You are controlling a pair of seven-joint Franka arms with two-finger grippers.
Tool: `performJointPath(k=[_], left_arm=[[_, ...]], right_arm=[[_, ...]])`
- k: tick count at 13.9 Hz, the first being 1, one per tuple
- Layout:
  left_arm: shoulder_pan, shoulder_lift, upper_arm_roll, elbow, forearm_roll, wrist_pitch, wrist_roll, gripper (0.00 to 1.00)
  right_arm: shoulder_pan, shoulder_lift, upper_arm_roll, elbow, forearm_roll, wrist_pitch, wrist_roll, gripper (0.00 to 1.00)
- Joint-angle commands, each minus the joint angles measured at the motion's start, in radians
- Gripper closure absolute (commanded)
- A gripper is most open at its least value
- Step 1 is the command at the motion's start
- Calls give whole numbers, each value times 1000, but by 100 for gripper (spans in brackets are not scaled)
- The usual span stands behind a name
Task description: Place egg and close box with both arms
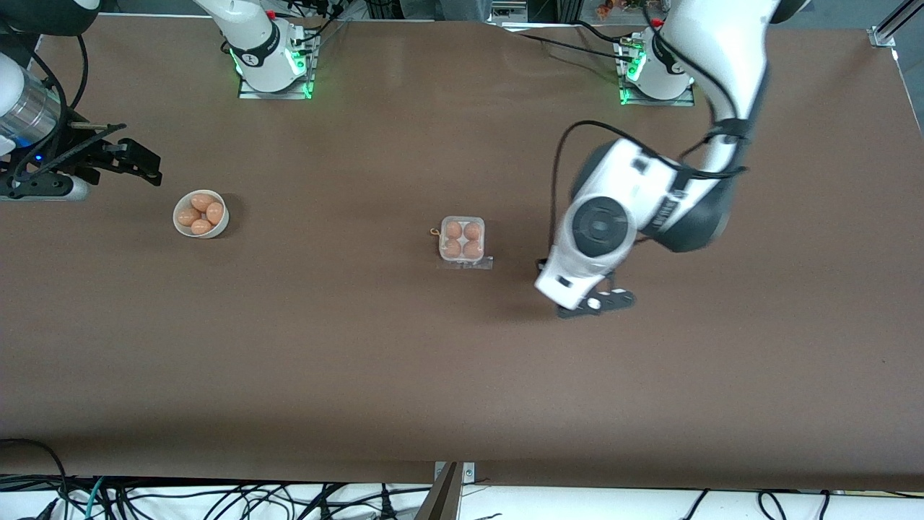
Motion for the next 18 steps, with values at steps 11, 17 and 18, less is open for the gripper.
performJointPath(k=[11, 17, 18], left_arm=[[265, -138, 13, -35, 156, -19, 488, 0], [293, -370, 132, -253, -34, -11, 593, 0], [293, -408, 134, -296, -34, -11, 597, 0]], right_arm=[[-13, -6, 11, -5, -2, 3, 3, 0], [-13, -6, 11, -5, -2, 3, 3, 0], [-13, -6, 11, -5, -2, 3, 3, 0]])
